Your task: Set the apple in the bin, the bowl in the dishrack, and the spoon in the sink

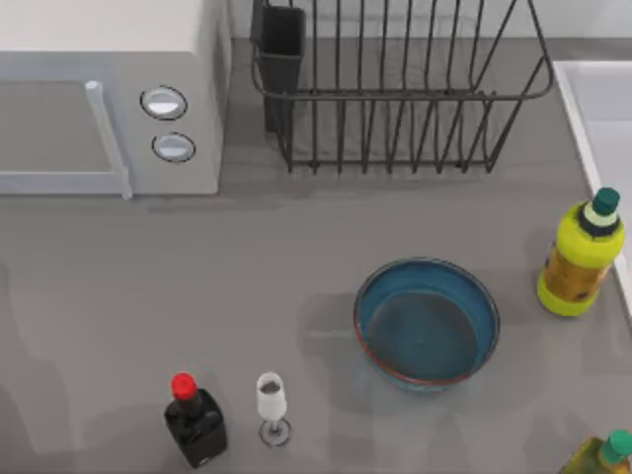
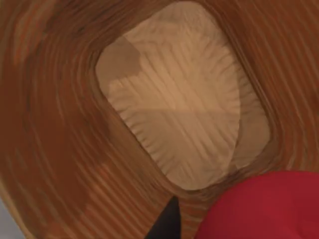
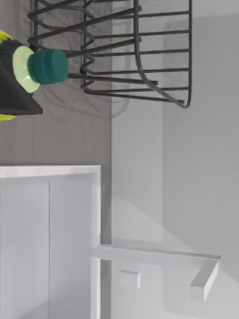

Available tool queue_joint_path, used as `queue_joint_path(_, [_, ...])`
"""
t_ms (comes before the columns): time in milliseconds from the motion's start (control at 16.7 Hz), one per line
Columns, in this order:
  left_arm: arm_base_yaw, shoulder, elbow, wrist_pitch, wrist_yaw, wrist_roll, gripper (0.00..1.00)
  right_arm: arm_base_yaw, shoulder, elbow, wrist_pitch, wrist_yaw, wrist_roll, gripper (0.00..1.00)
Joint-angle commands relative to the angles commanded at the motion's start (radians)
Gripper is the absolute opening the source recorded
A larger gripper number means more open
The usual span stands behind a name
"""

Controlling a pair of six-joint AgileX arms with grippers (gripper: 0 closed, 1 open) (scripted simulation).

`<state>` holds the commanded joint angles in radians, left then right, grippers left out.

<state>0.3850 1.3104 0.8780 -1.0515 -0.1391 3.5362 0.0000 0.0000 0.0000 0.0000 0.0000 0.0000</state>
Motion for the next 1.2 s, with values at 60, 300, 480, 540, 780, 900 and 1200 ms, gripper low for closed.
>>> queue_joint_path(60, [0.003, 0.004, -0.014, 0.015, 0.000, 0.004, 0.00, 0.000, 0.000, 0.000, 0.000, 0.000, 0.000, 1.00])
queue_joint_path(300, [0.004, 0.005, -0.019, 0.020, 0.000, 0.006, 0.00, 0.000, 0.000, 0.000, 0.000, 0.000, 0.000, 1.00])
queue_joint_path(480, [0.004, 0.005, -0.019, 0.020, 0.000, 0.006, 0.23, 0.000, 0.000, 0.000, 0.000, 0.000, 0.000, 1.00])
queue_joint_path(540, [0.004, 0.005, -0.019, 0.020, 0.000, 0.006, 0.30, 0.000, 0.000, 0.000, 0.000, 0.000, 0.000, 1.00])
queue_joint_path(780, [0.004, 0.005, -0.019, 0.020, 0.000, 0.006, 0.60, 0.000, 0.000, 0.000, 0.000, 0.000, 0.000, 1.00])
queue_joint_path(900, [0.004, 0.005, -0.019, 0.020, 0.000, 0.006, 0.75, 0.000, 0.000, 0.000, 0.000, 0.000, 0.000, 1.00])
queue_joint_path(1200, [0.004, 0.005, -0.019, 0.020, 0.000, 0.006, 1.00, 0.000, 0.000, 0.000, 0.000, 0.000, 0.000, 1.00])
